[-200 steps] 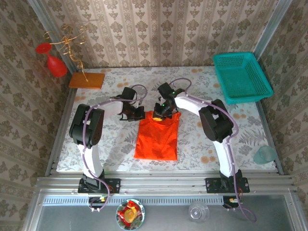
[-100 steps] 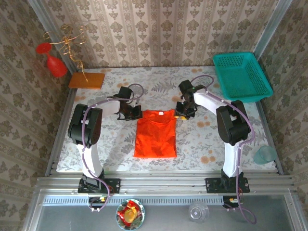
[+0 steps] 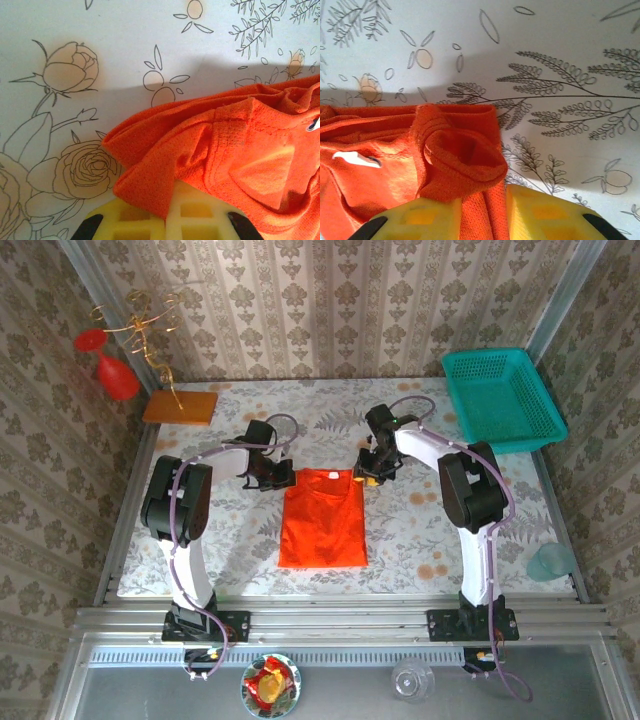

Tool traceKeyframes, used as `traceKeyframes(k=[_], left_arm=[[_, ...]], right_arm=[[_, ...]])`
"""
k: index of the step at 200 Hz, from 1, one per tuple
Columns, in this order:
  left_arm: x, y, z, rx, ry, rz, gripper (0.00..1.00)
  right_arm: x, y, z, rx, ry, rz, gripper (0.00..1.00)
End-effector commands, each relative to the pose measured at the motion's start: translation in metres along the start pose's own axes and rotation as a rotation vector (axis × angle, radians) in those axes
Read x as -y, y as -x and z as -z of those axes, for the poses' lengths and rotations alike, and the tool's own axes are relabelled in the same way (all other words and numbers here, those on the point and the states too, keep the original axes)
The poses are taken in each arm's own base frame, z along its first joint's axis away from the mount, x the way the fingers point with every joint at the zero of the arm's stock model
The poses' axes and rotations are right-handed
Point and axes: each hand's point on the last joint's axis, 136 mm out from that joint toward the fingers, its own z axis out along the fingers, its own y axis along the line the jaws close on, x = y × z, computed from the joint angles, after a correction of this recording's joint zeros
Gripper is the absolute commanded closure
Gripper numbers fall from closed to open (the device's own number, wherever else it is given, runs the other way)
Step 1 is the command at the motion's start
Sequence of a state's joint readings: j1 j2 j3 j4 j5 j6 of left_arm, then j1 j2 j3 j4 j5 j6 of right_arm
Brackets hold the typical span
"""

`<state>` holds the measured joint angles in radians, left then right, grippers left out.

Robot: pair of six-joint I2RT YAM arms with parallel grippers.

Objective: Fold the inside-out t-shirt
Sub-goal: Smooth out the T-shirt at the center of the table.

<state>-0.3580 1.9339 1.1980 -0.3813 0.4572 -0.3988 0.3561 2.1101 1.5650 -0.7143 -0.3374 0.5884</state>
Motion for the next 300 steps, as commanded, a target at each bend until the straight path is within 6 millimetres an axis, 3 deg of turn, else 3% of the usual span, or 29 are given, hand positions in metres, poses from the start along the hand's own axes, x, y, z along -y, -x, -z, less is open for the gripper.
traceKeyframes(k=[1,28,67,139,193,225,269,300], left_arm=[[-0.005,-0.011,0.001,-0.042,0.003,0.013,1.00],[-0.005,-0.010,0.003,-0.041,0.009,0.011,1.00],[-0.006,-0.011,0.002,-0.046,0.014,0.013,1.00],[-0.007,-0.012,0.002,-0.051,0.017,0.020,1.00],[-0.007,-0.013,0.002,-0.052,0.019,0.022,1.00],[-0.008,-0.013,0.003,-0.052,0.024,0.021,1.00],[-0.008,-0.013,0.002,-0.053,0.024,0.023,1.00],[-0.008,-0.013,0.002,-0.056,0.027,0.022,1.00]], right_arm=[[-0.014,0.005,0.001,-0.001,0.046,0.004,0.73],[0.004,0.004,0.015,0.030,-0.082,0.005,0.68],[0.006,0.008,0.030,0.085,-0.113,0.009,0.63],[-0.018,0.023,0.014,0.077,-0.007,0.035,0.61],[-0.015,0.022,0.001,0.052,-0.013,0.022,0.61],[-0.020,0.021,0.001,0.050,0.015,0.015,0.70],[-0.048,0.024,0.021,0.079,0.146,0.025,1.00],[-0.052,0.025,0.020,0.064,0.195,0.002,1.00]])
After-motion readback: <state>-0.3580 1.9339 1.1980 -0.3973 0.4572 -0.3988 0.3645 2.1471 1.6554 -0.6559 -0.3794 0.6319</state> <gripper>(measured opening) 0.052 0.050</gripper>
